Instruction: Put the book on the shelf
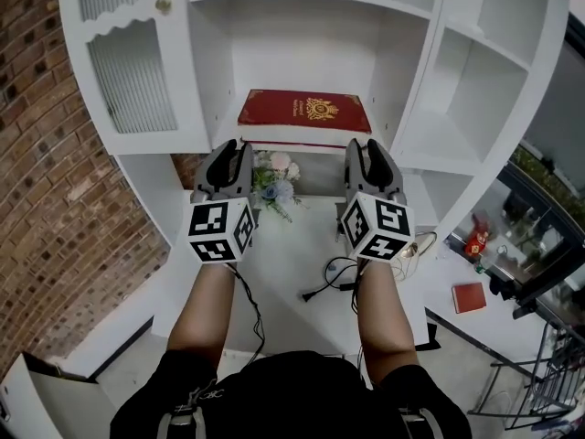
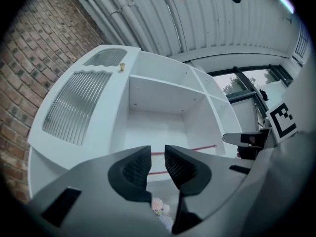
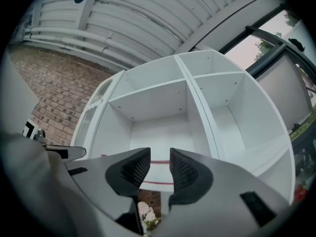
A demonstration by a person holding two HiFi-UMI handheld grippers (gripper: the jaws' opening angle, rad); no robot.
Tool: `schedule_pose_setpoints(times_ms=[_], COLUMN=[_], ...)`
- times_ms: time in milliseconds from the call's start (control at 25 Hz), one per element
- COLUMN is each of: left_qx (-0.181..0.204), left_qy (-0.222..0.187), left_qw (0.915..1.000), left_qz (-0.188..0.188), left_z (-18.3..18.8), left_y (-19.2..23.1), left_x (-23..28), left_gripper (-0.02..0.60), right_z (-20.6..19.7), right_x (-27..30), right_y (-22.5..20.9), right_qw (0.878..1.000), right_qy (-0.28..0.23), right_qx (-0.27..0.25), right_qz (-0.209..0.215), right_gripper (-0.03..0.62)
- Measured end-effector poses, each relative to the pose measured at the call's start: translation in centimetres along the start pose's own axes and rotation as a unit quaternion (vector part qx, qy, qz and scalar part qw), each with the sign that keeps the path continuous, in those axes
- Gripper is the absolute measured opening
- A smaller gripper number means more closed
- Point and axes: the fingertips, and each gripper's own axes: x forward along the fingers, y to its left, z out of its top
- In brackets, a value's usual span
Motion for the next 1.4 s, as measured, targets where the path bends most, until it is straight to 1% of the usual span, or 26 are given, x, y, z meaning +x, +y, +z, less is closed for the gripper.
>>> schedule_pose_setpoints(times_ms=[40,120,160,240,280,400,520,760,1400], left_qx=[0.0,0.0,0.0,-0.002,-0.003,-0.013,-0.022,-0.023,-0.035], left_qy=[0.005,0.019,0.027,0.043,0.052,0.084,0.106,0.117,0.101], left_qw=[1.0,0.9998,0.9996,0.9989,0.9984,0.9959,0.9932,0.9914,0.9919], left_qz=[-0.003,-0.009,-0.012,-0.018,-0.022,-0.032,-0.042,-0.055,-0.068], left_z=[-0.7,-2.4,-3.3,-5.1,-6.1,-9.0,-11.0,-11.9,-10.1], left_y=[-0.4,-1.1,-1.4,-1.9,-2.1,-2.7,-3.3,-4.4,-6.0], left_x=[-0.9,-2.4,-3.0,-3.9,-4.2,-4.9,-5.5,-5.7,-5.2], left_gripper=[0.084,0.021,0.015,0.015,0.015,0.015,0.015,0.015,0.015], right_z=[-0.8,-2.9,-4.0,-6.1,-7.1,-10.5,-12.2,-11.7,-10.6], right_x=[-0.9,-2.5,-3.2,-4.1,-4.5,-5.5,-6.1,-6.4,-6.6], right_y=[0.2,0.7,1.0,2.2,2.7,3.2,2.9,2.0,1.8], right_qw=[1.0,1.0,1.0,0.998,0.998,0.996,0.994,0.995,0.996], right_qy=[0.002,0.012,0.019,0.036,0.045,0.081,0.103,0.1,0.084], right_qx=[0.003,-0.001,-0.012,-0.045,-0.052,-0.028,-0.015,-0.008,-0.003], right_qz=[0.0,-0.005,-0.005,0.001,0.006,0.015,0.012,0.001,0.004], right_gripper=[0.112,0.023,0.012,0.014,0.014,0.014,0.014,0.014,0.014])
